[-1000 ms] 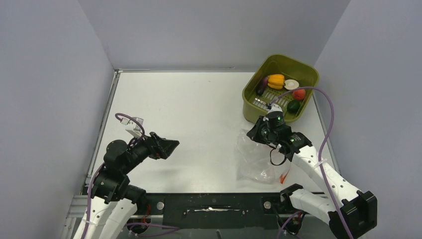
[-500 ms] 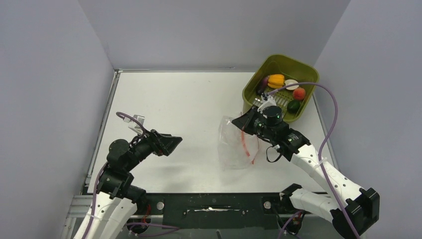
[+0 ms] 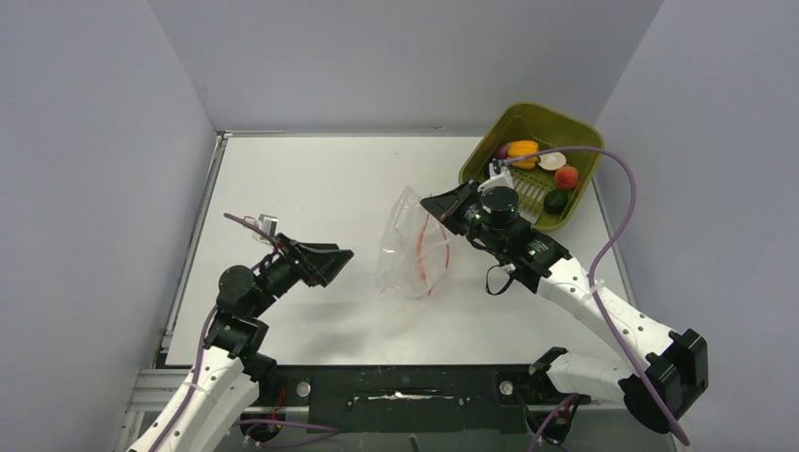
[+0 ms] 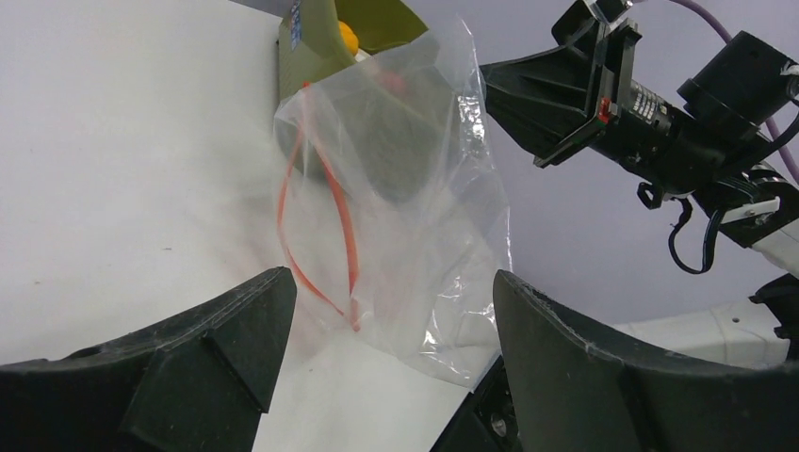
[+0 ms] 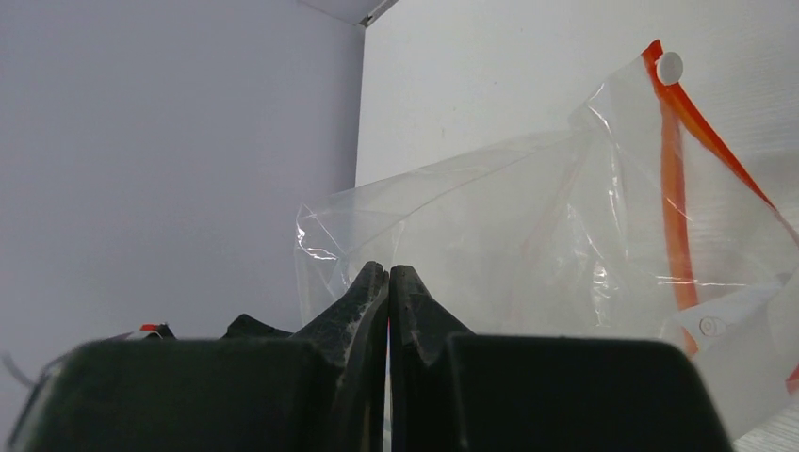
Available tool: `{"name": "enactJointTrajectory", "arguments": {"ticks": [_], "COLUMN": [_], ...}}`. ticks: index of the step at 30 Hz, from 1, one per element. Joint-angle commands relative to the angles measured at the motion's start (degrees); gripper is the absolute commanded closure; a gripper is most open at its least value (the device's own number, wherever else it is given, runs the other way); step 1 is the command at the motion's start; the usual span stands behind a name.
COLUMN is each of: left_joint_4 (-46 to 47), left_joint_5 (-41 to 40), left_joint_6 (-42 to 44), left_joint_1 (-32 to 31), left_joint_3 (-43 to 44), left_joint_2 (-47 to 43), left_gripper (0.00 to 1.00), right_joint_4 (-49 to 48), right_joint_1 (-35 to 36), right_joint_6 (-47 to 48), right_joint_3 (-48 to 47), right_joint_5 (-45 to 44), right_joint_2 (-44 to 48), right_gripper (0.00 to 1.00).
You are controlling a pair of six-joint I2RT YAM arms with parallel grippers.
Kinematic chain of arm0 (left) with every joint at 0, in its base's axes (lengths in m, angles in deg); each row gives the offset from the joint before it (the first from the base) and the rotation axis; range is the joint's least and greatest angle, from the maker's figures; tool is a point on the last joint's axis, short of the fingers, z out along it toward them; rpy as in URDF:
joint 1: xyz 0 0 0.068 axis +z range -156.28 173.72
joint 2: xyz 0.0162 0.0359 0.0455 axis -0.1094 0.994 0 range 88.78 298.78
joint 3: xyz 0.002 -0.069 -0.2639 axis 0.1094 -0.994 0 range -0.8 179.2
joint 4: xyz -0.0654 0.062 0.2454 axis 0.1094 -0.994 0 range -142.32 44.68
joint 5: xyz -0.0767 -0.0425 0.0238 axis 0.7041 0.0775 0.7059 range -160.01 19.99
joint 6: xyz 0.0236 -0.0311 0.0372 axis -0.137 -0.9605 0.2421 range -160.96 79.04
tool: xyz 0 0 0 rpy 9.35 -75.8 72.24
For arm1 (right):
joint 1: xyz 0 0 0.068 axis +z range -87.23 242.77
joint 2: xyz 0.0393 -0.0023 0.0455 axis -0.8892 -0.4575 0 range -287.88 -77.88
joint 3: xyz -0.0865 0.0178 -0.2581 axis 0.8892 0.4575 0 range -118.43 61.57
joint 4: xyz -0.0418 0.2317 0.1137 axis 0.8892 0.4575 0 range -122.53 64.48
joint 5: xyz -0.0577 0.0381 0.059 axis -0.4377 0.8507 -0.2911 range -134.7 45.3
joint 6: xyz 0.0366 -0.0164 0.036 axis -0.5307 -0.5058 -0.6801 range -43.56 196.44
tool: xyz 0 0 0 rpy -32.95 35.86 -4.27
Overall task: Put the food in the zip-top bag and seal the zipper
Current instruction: Pick up the zipper food storage bag at the corner of the board.
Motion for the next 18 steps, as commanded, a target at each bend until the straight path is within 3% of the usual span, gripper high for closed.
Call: {"name": "enactJointTrajectory", "arguments": {"ticks": [1, 8, 13, 18], "left_joint_4": [13.68, 9.5, 7.11, 9.75], "left_joint_5": [-0.5, -2.57, -11.48, -13.67], "left_joint_6": [0.38, 11.87, 17.11, 21.38], "left_joint_1": [-1.19, -5.5, -13.93, -21.03], "left_joint_3": [-0.3, 2.79, 4.76, 5.28], "left_joint_2": [1.4, 6.05, 9.91, 14.84], "left_gripper": [0.23, 0.22, 0.22, 0.23], "right_joint_4": [-5.23, -6.08, -5.67, -4.88], "right_joint_1": [1.43, 2.88, 3.37, 3.59], "right_joint_6": [-3.38, -7.01, -8.78, -9.85], "right_joint_3": [-4.71, -4.61, -5.77, -6.38], "right_joint_5": [-5.79, -11.95, -14.84, -16.98], "right_joint_2": [-1.21, -2.27, -2.95, -3.53], "right_gripper": [1.0, 1.0, 1.0, 1.0]}}
